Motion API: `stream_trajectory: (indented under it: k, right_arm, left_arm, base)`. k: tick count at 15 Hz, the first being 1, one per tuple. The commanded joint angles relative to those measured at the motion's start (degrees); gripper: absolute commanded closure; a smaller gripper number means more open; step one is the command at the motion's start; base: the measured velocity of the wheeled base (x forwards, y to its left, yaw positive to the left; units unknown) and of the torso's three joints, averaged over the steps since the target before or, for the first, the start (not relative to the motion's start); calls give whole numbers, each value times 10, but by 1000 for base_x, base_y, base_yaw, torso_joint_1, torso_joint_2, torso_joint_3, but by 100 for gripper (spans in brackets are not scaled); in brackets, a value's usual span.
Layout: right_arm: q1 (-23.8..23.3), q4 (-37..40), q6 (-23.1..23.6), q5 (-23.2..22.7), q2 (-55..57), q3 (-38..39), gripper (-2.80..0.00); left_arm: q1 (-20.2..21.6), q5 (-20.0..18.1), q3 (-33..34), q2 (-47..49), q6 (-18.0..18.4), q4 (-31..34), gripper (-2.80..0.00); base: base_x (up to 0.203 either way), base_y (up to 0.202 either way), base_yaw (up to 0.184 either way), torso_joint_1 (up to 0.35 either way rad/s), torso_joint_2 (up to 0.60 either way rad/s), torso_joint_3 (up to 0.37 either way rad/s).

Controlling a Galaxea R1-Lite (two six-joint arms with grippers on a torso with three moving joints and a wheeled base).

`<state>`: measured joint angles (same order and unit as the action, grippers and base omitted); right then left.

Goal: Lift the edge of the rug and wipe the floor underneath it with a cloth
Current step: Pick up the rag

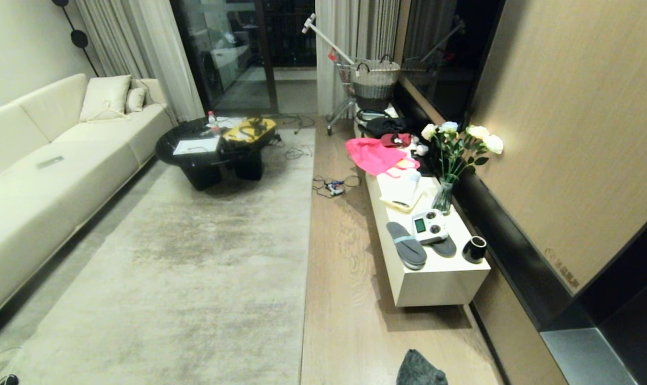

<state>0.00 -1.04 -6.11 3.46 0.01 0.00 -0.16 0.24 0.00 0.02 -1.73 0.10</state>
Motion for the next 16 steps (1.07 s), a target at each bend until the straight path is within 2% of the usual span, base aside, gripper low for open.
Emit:
stream_trajectory:
  k: [1, 6, 16]
  right_arm:
    - [0, 0, 0, 0, 0, 0, 0]
    - [0, 0, 0, 0, 0, 0, 0]
    - [0, 0, 0, 0, 0, 0, 0]
  left_arm:
    - [0, 0, 0, 1, 0, 0, 0]
    - [0, 0, 0, 1, 0, 0, 0]
    - [1, 0, 0, 1, 0, 0, 0]
  base:
    - [0, 0, 0, 0, 0, 0]
    - [0, 0, 0, -9, 6, 10]
    - [0, 0, 0, -107, 259, 146]
